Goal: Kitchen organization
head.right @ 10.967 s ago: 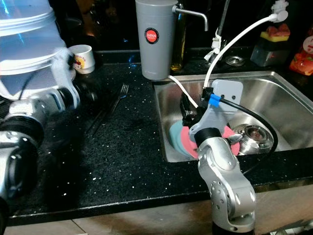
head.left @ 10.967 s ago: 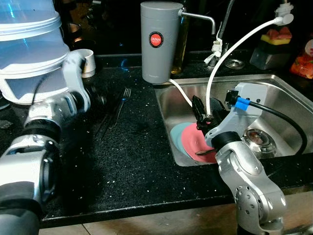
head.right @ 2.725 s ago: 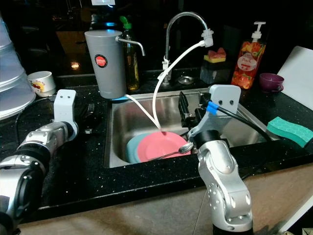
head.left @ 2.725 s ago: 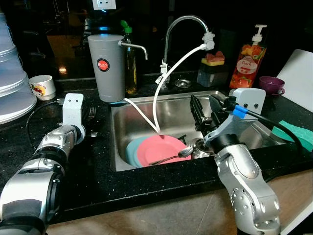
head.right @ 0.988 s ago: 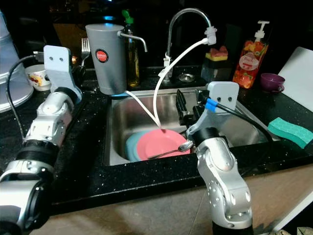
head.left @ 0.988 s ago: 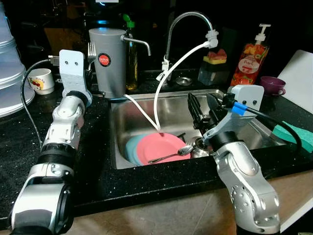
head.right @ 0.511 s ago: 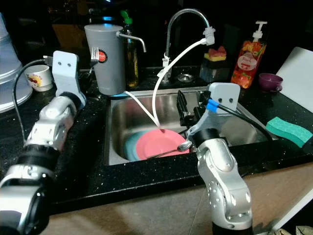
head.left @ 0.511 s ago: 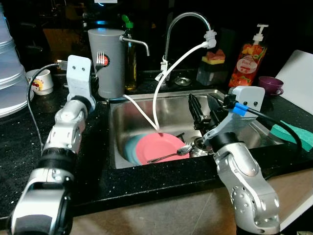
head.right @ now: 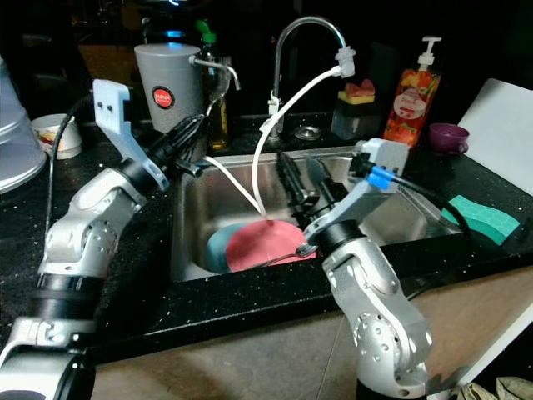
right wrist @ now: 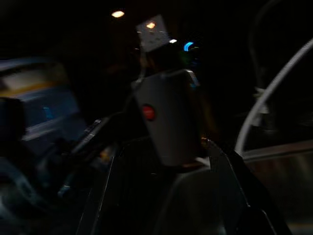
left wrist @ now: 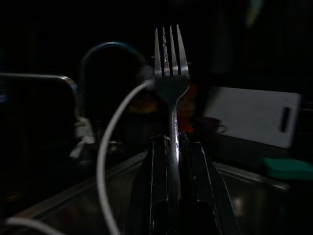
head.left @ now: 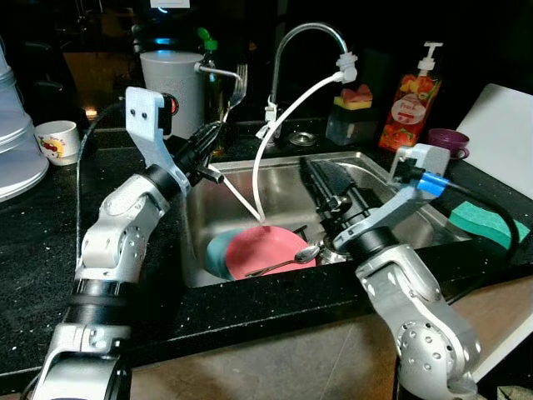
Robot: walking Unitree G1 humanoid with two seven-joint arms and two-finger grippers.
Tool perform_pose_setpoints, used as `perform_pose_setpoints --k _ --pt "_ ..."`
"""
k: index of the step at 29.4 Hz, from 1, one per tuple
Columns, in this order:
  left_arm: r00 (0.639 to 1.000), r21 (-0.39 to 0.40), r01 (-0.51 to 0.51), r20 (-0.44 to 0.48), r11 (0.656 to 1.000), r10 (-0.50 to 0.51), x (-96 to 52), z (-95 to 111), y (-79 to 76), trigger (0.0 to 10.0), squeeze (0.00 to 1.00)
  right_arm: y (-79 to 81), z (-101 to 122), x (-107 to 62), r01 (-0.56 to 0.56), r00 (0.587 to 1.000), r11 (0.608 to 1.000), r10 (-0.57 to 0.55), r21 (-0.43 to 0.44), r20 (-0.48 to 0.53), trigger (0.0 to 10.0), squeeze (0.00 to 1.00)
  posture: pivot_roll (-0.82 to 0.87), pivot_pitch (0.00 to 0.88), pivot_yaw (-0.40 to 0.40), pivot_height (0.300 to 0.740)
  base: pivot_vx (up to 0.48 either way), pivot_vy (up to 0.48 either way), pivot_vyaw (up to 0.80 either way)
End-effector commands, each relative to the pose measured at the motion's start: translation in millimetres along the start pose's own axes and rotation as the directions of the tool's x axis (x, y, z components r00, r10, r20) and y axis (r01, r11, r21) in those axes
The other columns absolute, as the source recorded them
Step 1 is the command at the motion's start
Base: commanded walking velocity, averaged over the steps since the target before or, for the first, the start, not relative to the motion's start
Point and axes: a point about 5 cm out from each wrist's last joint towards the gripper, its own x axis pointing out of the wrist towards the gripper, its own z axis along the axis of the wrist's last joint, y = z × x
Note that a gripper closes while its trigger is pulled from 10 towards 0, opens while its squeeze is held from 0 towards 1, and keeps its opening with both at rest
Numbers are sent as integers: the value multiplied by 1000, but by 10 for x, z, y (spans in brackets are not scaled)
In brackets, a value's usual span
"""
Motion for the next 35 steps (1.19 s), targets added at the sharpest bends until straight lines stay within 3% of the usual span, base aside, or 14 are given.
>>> perform_pose_setpoints --k 1,2,5,14,24,32,35 --pt "998 -33 62 -11 998 -62 -11 -53 -120 10000 0 116 -8 -14 -69 998 996 69 61 1 10000 0 -86 58 -41 740 0 0 0" --pt "998 -33 62 -11 998 -62 -11 -53 -120 10000 0 116 -8 -14 -69 998 996 69 61 1 10000 0 -86 58 -41 740 0 0 0" --pt "989 -119 144 -2 983 -145 -38 -82 -309 10000 0 249 -18 -13 -139 990 976 139 169 11 10000 0 -87 57 -43 740 0 0 0" --pt "953 -194 301 31 934 -301 -103 -34 -604 10000 0 153 -24 19 -82 997 958 81 275 16 10000 0 -84 56 -48 740 0 0 0" --pt "922 -215 376 -9 901 -387 -199 -76 -746 10000 0 -23 22 26 7 999 933 -25 359 45 10000 0 -80 58 -48 740 0 0 0" --pt "922 -207 365 -60 908 -384 -222 -155 -774 10000 0 -12 86 28 -25 998 928 -1 372 69 10000 0 -79 58 -51 740 0 0 0" --pt "939 -200 324 -54 925 -340 -197 -147 -726 10000 0 19 98 13 -49 997 930 27 364 67 10000 0 -83 60 -49 740 0 0 0"
